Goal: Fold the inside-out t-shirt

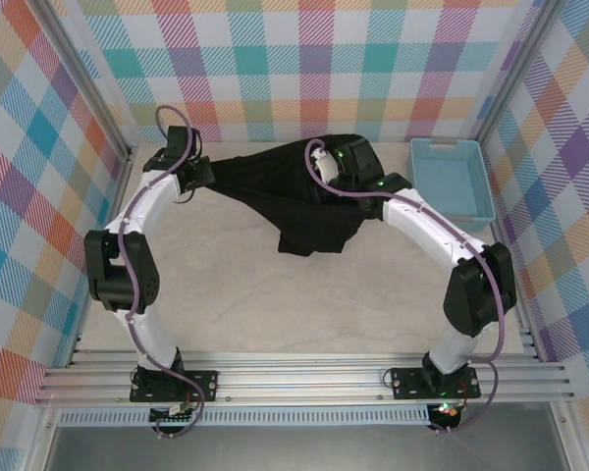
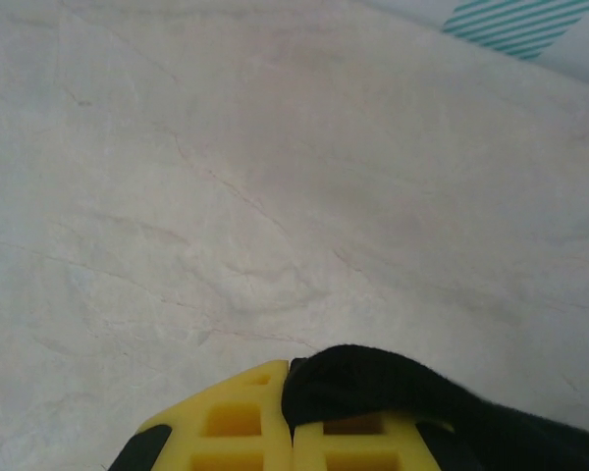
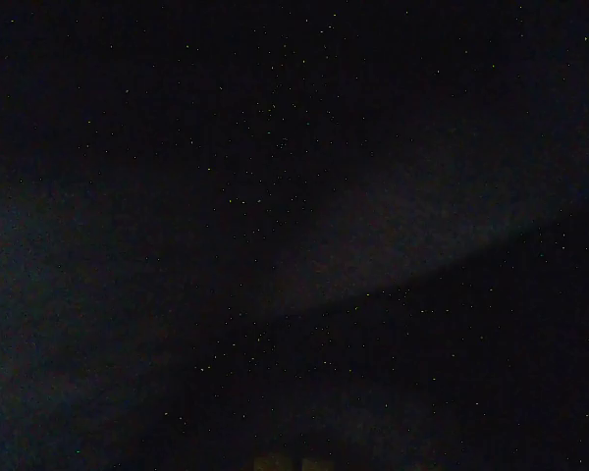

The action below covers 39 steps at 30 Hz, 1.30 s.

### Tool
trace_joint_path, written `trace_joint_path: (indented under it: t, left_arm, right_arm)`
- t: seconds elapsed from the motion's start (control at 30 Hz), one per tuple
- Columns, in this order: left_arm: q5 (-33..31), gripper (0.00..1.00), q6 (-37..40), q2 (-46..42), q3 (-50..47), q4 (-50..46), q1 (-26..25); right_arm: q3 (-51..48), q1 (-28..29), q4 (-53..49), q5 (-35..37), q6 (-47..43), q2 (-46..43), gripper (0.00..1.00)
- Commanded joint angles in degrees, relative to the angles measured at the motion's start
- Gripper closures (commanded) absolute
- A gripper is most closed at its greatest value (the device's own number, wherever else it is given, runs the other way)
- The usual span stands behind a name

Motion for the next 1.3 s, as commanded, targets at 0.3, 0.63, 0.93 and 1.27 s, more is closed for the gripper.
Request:
trace_joint_path:
  t: [0.3,0.63,0.93,1.27]
  left_arm:
    - [-2.0,1.00,-2.2,4.8,-1.4,1.1,4.3]
    - [20.6,1.00,-13.4,-2.2,-21.7,25.2,3.3]
    - [8.1,0.93,-13.8,-6.7,-26.4,23.8,4.1]
    - [13.0,0.28,-10.9,-25.4,-33.6,28.9,-3.0]
  right_arm:
    - [-0.5,-3.6,6.6,4.4,1.0,-7.6,1.00]
    - [0.2,-5.3,27.0,-1.7,15.4,-7.0,1.00]
    - [2.2,-6.2,13.0,-4.0,4.1,-8.6,1.00]
    - [-0.2,-7.5,17.3,-11.2,12.0,-9.9,1.00]
